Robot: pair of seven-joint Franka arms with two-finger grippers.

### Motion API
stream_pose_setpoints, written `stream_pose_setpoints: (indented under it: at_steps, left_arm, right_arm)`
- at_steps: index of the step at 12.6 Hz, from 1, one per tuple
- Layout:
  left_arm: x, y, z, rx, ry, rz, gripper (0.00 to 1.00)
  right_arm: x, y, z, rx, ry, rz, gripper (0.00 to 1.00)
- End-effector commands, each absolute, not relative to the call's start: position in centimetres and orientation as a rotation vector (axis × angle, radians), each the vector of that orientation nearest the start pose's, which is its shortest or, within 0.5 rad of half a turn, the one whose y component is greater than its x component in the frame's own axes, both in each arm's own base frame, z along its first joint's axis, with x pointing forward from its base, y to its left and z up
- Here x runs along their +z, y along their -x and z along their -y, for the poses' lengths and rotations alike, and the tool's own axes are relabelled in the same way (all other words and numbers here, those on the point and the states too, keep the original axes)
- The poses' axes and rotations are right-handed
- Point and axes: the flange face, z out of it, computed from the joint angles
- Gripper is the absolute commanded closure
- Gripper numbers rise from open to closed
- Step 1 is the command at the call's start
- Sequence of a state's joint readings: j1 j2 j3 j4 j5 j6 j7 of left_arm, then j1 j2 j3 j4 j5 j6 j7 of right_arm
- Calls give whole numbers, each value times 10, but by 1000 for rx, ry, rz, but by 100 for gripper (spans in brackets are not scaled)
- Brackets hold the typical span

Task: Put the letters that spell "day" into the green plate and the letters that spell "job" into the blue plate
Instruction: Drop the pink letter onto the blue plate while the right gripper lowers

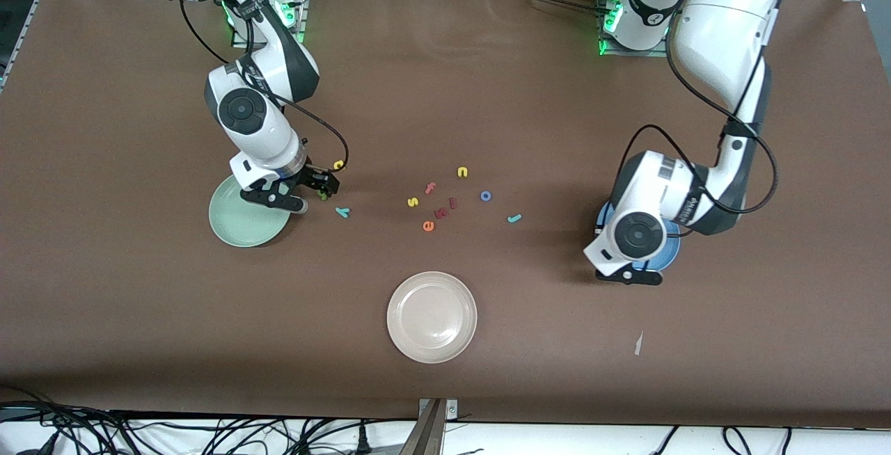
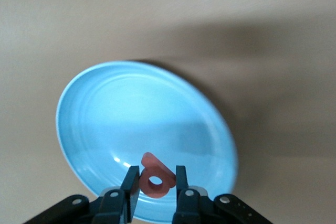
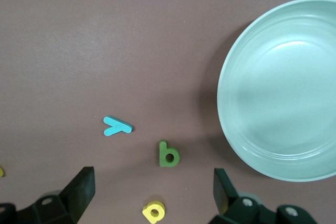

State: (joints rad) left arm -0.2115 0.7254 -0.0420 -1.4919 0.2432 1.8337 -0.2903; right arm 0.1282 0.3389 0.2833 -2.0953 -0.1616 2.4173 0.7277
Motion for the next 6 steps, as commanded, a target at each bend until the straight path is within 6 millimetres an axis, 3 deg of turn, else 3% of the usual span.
stream_pose_setpoints:
  at_steps: [1, 2, 3, 4, 5, 6]
  left_arm:
    - [200, -627, 130, 547, 2783, -108, 89]
    - [197, -623, 130, 568, 2792, -102, 84]
    - [195, -622, 129, 581, 2807, -84, 60]
    - [195, -623, 125, 587, 2815, -68, 18]
    - [198, -625, 124, 581, 2817, -62, 0]
    - [202, -625, 130, 573, 2816, -70, 0]
  right_arm:
    - [242, -517, -227, -61, 3113, -316, 0]
    - [235, -510, -227, -70, 3105, -309, 0]
    - [231, -507, -226, -70, 3102, -307, 0]
    - [229, -505, -225, -64, 3104, -304, 1]
    - [225, -504, -225, -57, 3106, -301, 1]
    - [223, -504, -226, -60, 3103, -297, 1]
